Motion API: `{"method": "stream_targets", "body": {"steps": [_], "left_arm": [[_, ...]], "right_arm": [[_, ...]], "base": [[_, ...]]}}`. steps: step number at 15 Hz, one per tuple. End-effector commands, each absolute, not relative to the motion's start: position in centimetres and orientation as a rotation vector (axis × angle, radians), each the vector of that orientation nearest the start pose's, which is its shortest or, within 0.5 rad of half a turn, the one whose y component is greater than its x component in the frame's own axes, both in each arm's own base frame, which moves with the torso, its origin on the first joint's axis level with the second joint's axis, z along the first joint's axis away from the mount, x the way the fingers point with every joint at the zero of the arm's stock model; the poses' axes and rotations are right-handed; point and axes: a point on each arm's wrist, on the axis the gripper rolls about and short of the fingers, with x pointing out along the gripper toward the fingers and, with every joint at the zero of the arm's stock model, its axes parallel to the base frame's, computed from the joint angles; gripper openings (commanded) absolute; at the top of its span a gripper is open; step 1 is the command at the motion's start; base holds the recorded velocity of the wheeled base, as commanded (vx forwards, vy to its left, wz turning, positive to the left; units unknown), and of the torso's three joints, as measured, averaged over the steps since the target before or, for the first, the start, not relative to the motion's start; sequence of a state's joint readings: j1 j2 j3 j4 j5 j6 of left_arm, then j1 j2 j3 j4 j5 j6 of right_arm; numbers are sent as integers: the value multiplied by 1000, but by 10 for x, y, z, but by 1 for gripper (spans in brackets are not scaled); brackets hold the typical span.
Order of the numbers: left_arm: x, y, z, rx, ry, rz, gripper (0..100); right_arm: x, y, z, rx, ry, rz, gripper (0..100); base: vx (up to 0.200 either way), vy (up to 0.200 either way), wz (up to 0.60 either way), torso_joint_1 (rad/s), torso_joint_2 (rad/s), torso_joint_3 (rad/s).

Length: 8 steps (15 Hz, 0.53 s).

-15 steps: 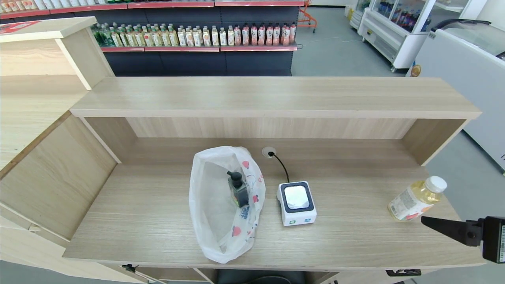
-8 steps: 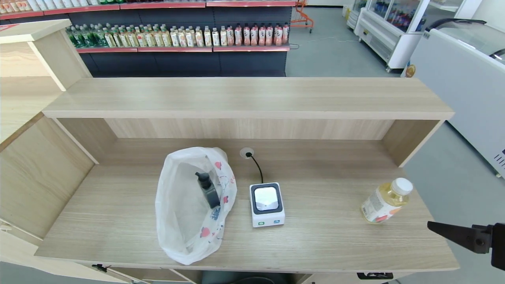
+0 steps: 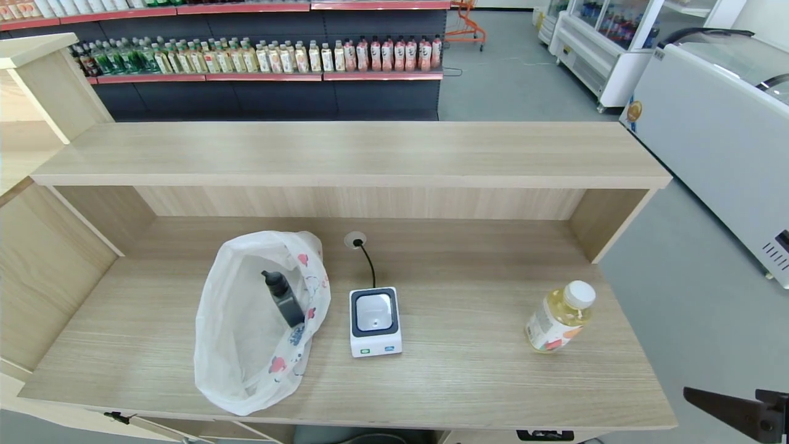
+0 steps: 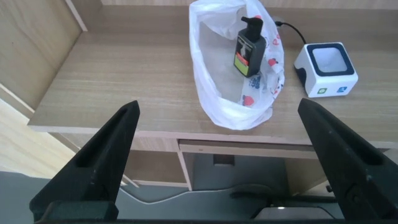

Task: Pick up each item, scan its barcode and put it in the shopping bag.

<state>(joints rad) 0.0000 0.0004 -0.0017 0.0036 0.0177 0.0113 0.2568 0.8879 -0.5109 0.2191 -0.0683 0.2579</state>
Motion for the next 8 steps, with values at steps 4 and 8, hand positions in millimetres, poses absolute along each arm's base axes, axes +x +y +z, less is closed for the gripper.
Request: {"method": "stream_targets", "body": {"steps": [4,8], "left_arm": [[-23,0,76,12,2,18,100],[-23,0,75,11,3,18,100]], "right_arm": [[108,13,153,112,728,-136,100],[130,23,128,49,709,-172,100]], "base": [[0,0,0,0,0,0],[0,0,0,0,0,0]]}}
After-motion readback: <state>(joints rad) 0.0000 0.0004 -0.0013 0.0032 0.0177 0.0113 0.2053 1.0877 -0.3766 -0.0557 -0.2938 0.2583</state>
